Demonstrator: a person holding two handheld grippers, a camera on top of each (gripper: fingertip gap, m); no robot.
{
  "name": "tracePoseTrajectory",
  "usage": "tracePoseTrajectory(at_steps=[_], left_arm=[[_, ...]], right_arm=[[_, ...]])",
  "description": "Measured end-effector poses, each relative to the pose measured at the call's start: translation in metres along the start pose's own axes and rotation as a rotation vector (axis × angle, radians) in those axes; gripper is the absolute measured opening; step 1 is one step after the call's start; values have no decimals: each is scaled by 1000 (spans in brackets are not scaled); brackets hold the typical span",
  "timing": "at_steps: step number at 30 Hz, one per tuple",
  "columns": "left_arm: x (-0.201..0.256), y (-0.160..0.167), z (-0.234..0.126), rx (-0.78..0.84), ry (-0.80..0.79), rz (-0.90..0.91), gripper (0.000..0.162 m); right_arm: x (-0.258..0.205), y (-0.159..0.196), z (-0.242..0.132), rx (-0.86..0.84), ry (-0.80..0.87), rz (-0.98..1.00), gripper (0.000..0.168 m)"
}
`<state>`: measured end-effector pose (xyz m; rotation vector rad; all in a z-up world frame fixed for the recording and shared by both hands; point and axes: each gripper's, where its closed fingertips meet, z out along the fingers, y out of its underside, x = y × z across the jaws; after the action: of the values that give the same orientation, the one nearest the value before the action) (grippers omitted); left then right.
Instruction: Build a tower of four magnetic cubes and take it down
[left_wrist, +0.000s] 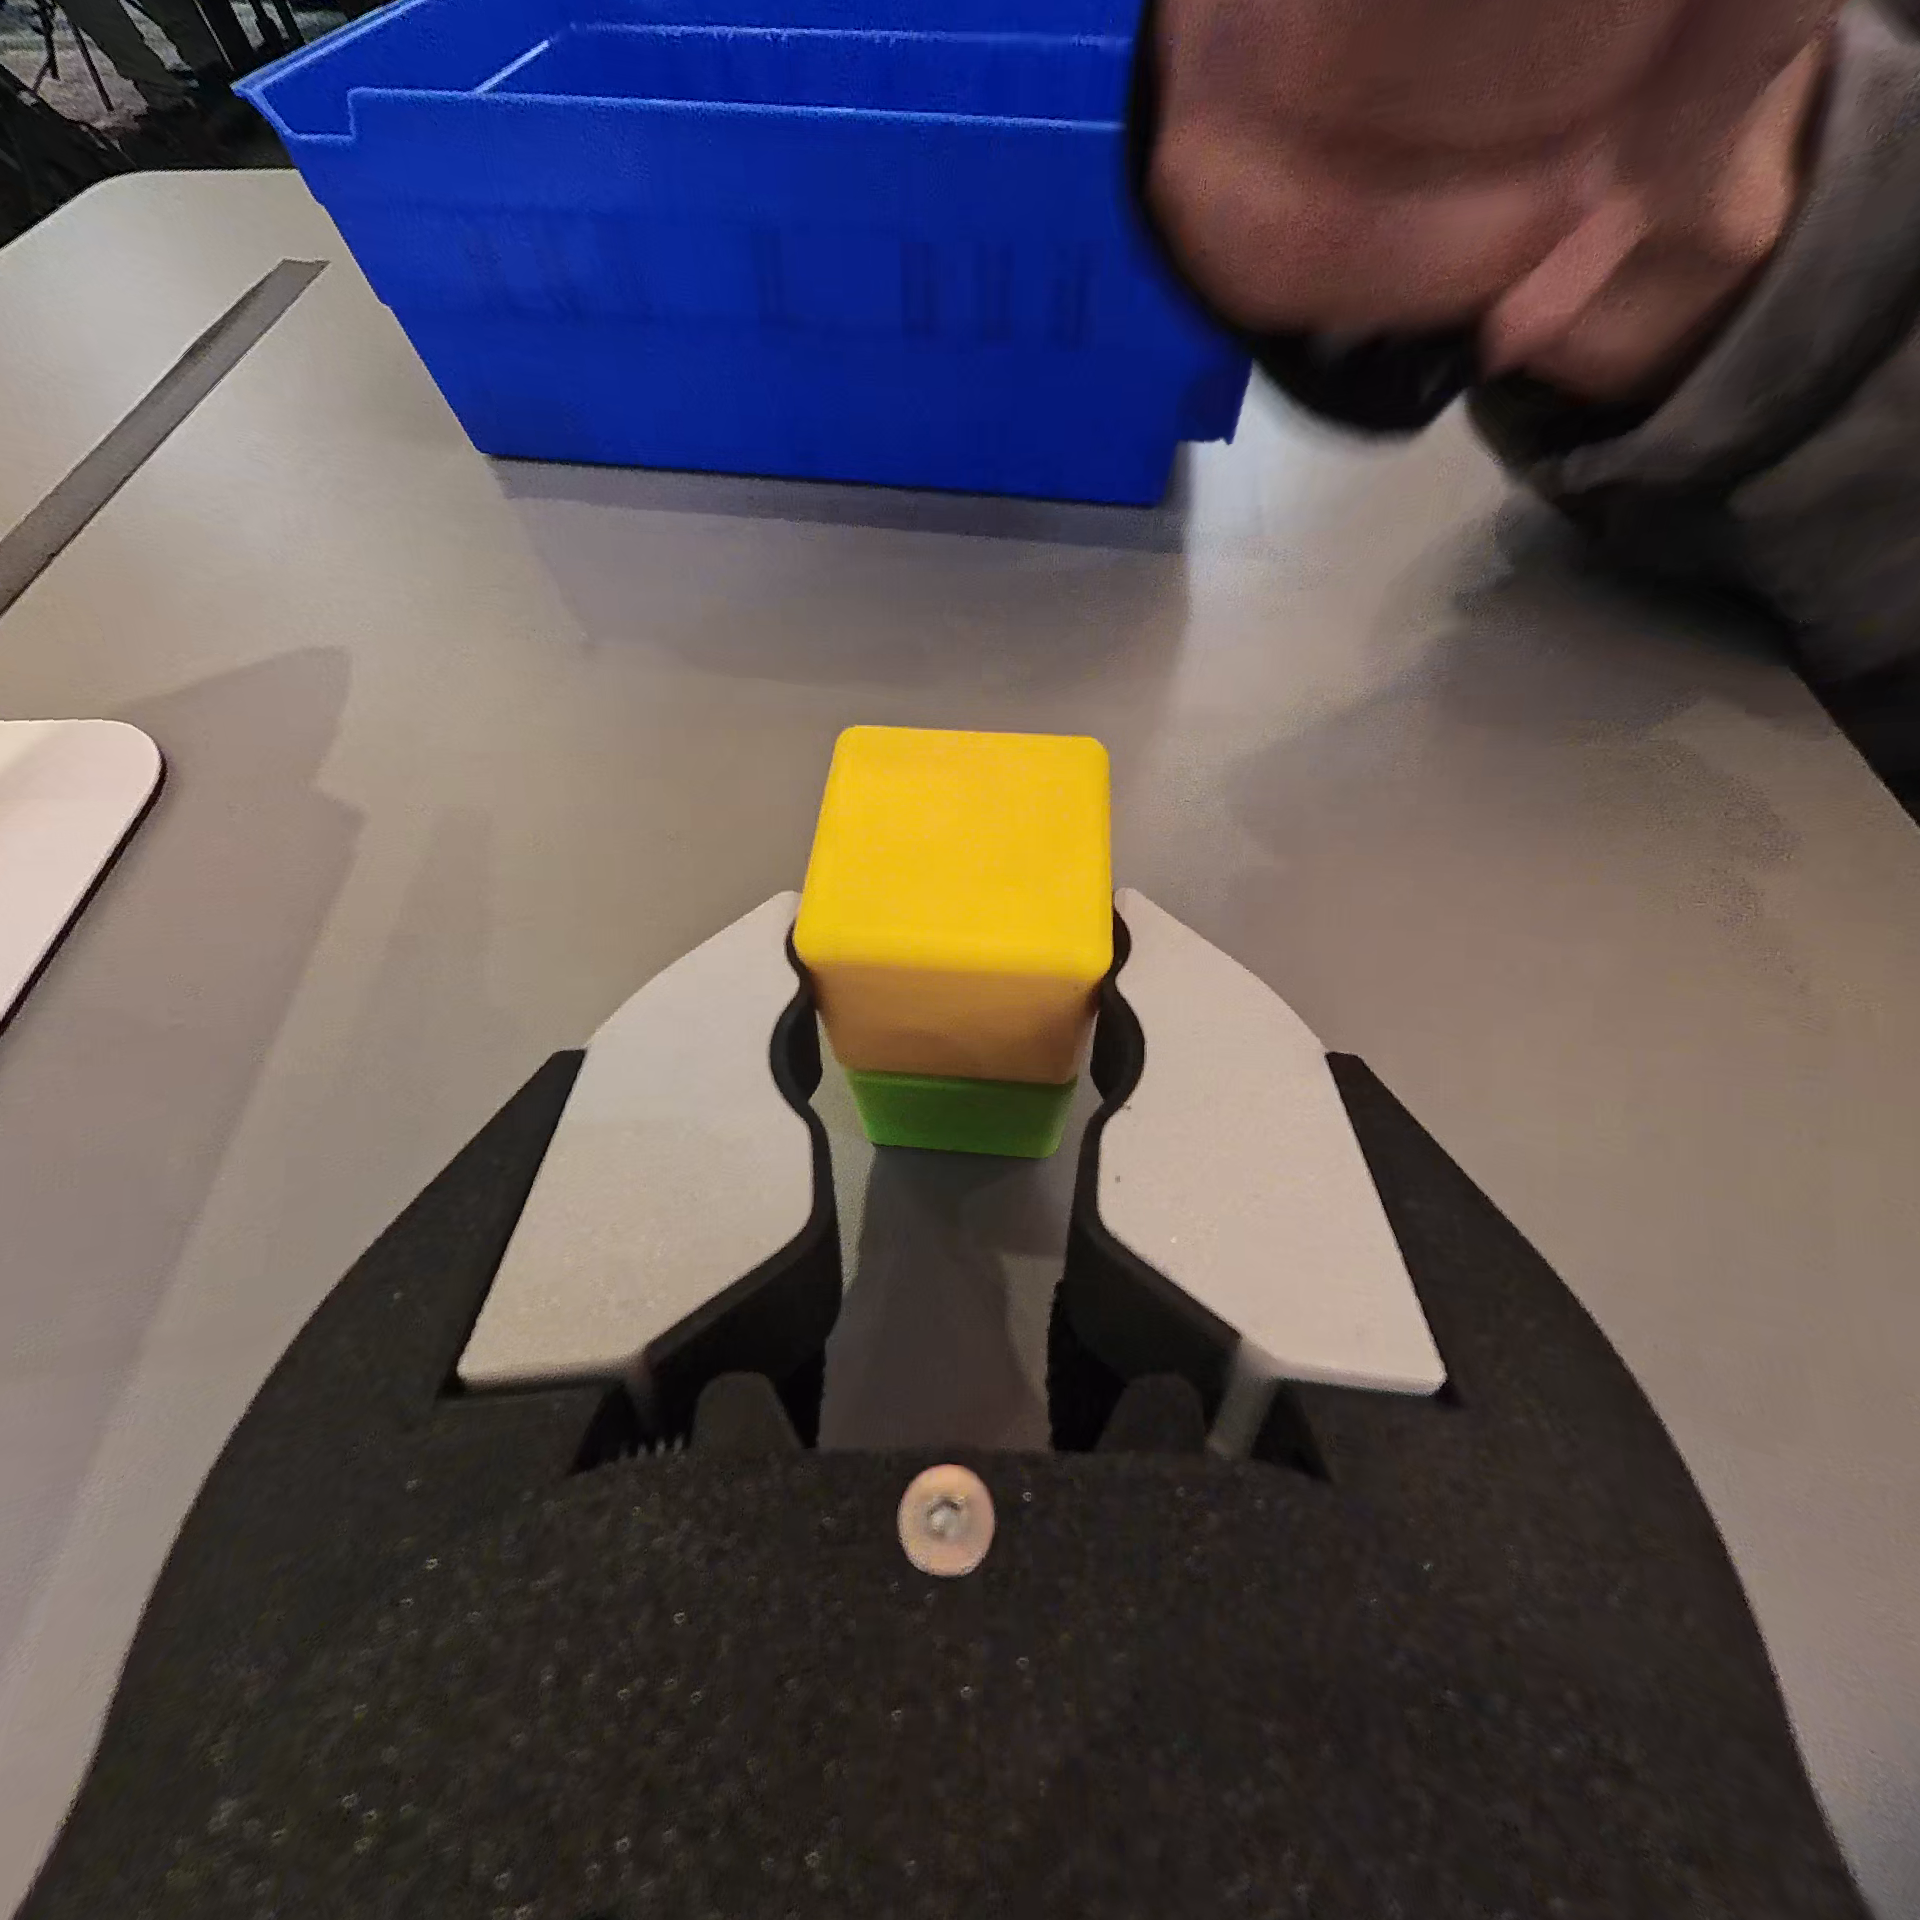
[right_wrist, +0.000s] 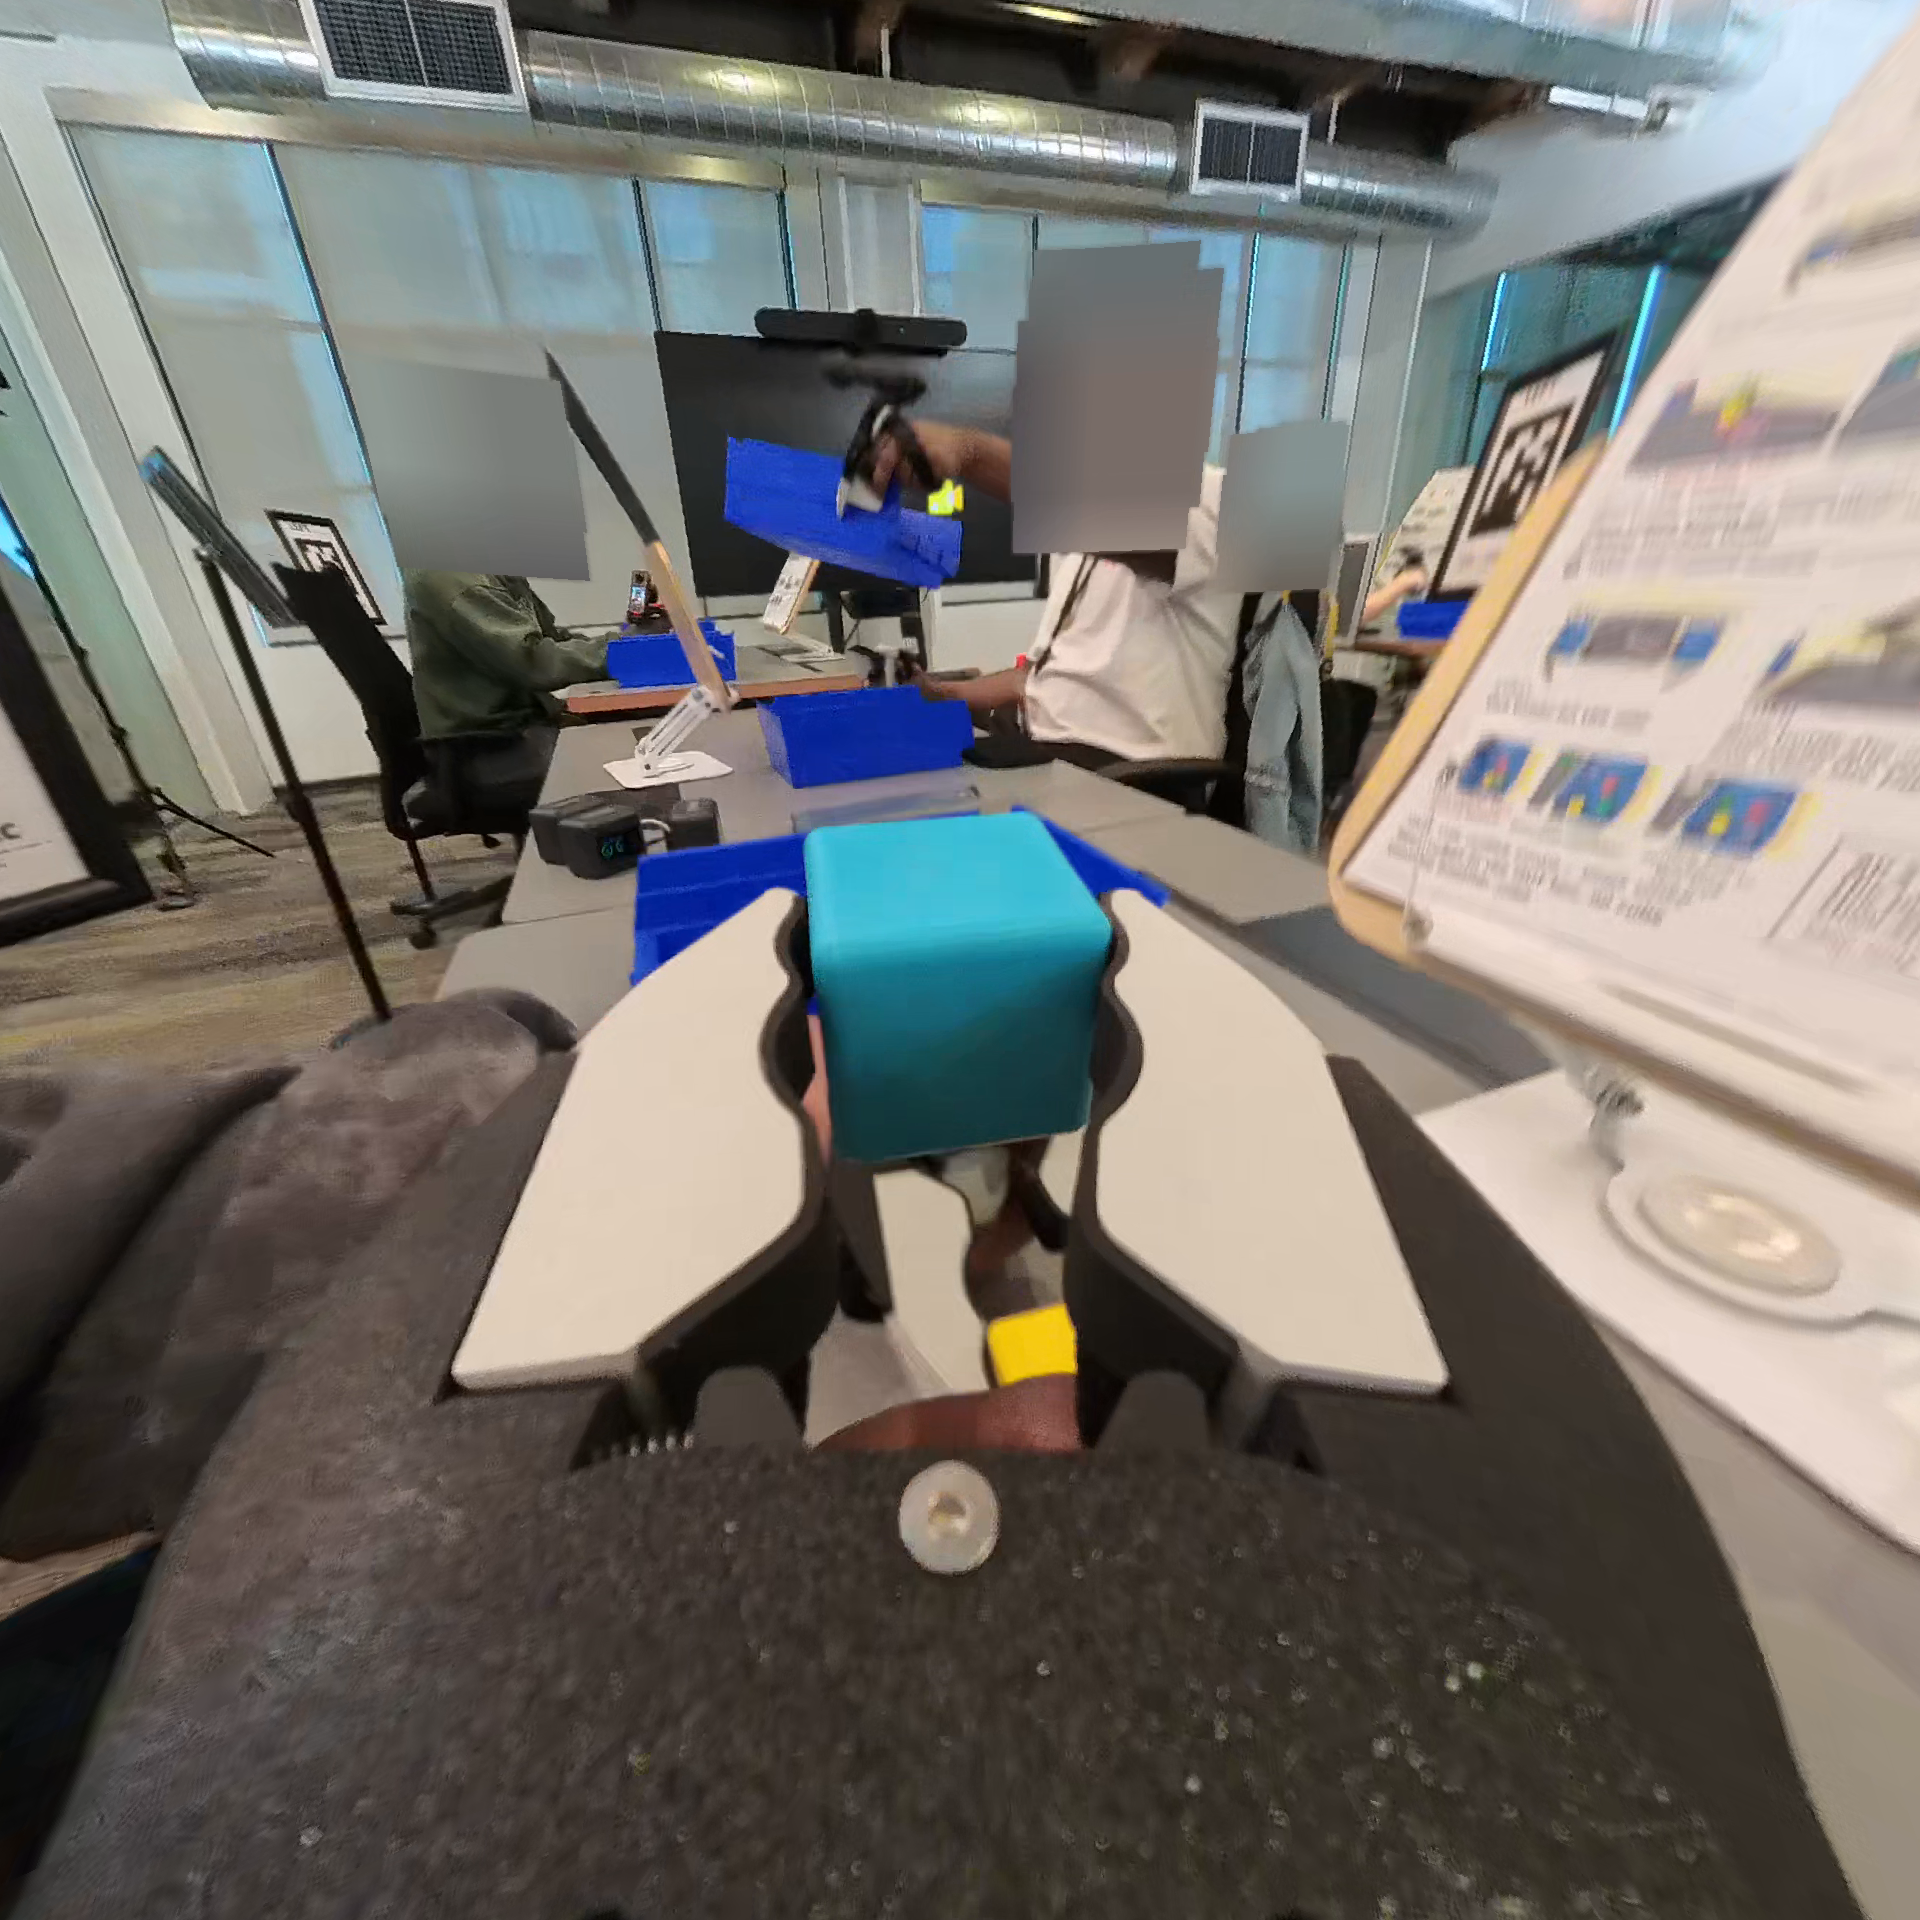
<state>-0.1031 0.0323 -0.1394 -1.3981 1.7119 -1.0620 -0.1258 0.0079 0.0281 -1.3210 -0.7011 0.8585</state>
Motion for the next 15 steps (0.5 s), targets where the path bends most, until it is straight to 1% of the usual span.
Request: tracePoseTrajectory(at_steps=[2,5,7,9,11,12,15], left_arm=[[0,0,0,0,-1,0,49],[0,0,0,0,-4,-1,49],[0,0,0,0,-5,-1,49],[0,0,1,0,-6,-2,49],[0,0,1,0,-6,-2,49],[0,0,1,0,-6,-3,49],[0,-1,1,0,-7,-4,49]], right_arm=[[-15,-39,-14,26,43,-73,51],[-21,-100,-49,57,155,-170,51],[-13,-134,-80,52,259,-220,51],[4,-156,-110,-1,388,-281,51],[32,-161,-140,-106,530,-303,51],[50,-158,-155,-175,606,-303,51],[100,-122,-196,-432,773,-259,51]])
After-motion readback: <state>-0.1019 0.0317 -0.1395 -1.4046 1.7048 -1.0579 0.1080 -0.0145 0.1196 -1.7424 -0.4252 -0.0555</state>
